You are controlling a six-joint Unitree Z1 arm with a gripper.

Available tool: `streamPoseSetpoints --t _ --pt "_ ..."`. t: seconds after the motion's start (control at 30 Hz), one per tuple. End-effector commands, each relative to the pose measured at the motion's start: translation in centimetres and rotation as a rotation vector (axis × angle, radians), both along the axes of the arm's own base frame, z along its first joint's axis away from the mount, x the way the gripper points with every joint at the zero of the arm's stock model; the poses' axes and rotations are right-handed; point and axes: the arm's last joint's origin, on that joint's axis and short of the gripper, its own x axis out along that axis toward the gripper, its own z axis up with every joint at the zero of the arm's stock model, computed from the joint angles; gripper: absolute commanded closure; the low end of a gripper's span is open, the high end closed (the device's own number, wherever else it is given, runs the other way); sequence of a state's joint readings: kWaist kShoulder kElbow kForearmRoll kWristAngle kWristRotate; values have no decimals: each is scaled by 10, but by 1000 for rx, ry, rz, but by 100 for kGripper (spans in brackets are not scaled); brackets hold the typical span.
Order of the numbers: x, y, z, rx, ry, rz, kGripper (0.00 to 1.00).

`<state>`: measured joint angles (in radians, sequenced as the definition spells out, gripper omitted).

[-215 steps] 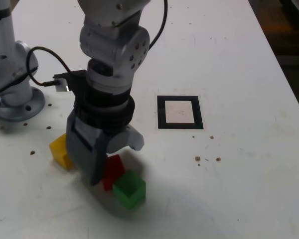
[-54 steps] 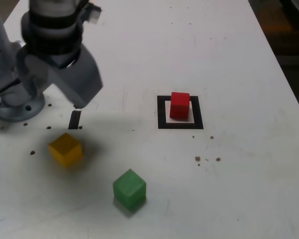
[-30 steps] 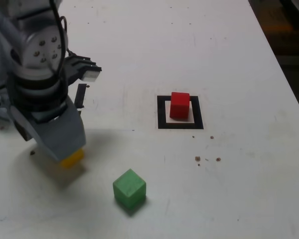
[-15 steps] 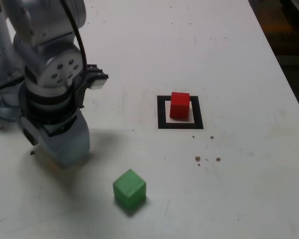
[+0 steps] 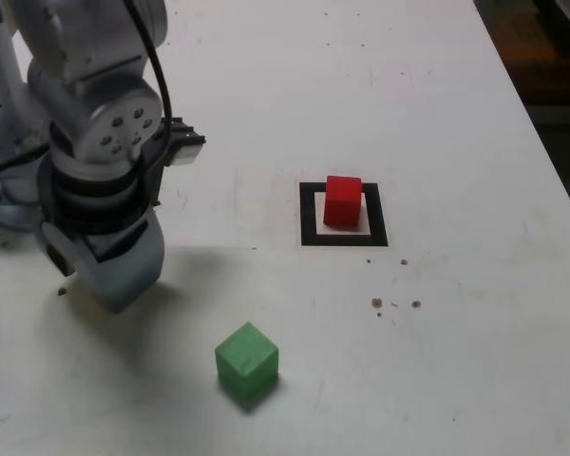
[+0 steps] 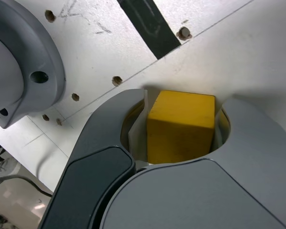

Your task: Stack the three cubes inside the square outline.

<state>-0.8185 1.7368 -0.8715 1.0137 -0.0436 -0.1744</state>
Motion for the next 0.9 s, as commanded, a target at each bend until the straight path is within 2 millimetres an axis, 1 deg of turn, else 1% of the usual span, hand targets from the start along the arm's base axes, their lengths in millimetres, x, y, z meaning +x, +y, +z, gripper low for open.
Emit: streamPoseSetpoints --t 0.0,0.1,0.17,0.27,0.37,0.5,0.53,0.6,0.67,0.87 --pt "2 1 6 -3 -4 12 71" --pt "9 4 17 16 4 43 73" --pt "18 8 32 40 17 82 73" --pt "39 17 62 62 27 172 73" --pt "64 29 95 45 6 292 74" --pt "95 50 129 -16 -79 445 74" --pt "101 54 135 -25 -100 468 74" --pt "111 63 142 -29 -137 507 74" --pt "120 70 144 -15 -160 539 74" --pt "152 81 132 34 -176 618 74"
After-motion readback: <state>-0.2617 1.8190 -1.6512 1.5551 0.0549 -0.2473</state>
